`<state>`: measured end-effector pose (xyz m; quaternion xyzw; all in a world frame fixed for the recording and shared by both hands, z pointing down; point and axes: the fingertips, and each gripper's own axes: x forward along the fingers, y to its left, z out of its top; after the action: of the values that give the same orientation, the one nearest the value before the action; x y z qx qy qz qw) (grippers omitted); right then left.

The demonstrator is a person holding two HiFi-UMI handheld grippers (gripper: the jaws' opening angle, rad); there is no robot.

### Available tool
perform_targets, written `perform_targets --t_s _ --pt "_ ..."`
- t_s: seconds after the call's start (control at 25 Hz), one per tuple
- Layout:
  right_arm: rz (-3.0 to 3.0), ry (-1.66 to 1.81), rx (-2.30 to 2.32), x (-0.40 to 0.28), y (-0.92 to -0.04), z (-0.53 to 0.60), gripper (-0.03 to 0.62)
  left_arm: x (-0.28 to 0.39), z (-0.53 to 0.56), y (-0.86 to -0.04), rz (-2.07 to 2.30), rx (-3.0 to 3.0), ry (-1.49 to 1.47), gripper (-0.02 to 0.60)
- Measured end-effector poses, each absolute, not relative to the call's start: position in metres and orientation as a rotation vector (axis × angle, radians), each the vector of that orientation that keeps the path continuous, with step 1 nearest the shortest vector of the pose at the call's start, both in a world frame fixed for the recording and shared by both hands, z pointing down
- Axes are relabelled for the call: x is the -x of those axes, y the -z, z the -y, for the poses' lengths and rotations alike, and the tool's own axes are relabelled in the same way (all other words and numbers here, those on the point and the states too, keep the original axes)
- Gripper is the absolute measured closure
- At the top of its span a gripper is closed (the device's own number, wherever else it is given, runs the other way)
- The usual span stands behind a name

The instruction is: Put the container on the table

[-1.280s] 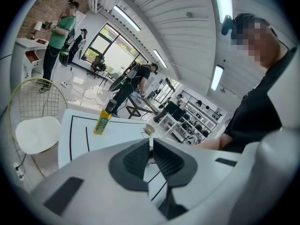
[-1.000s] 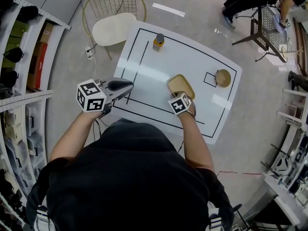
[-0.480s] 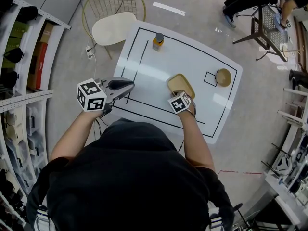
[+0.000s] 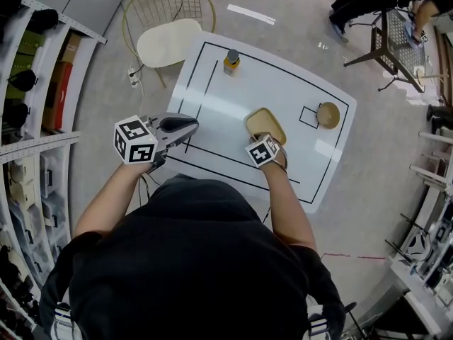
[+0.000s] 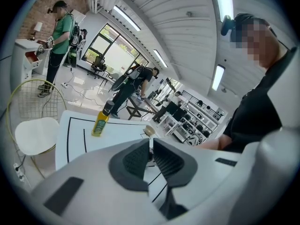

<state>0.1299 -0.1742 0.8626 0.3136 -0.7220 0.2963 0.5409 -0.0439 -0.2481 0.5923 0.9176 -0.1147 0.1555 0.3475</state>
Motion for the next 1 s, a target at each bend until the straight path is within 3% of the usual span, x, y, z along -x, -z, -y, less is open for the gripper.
perform_targets --t_s 0.36,1.0 --pt "1.736 -0.691 -0.736 -0.135 -0.857 0.176 0.47 0.036 0.239 -0.585 0.316 -2.381 -0.409 0.551" --pt "1.816 -0.666 -0.793 -0.153 -0.812 0.164 0.456 0.011 0.206 -0.564 0.312 -2.421 -0.404 0.551"
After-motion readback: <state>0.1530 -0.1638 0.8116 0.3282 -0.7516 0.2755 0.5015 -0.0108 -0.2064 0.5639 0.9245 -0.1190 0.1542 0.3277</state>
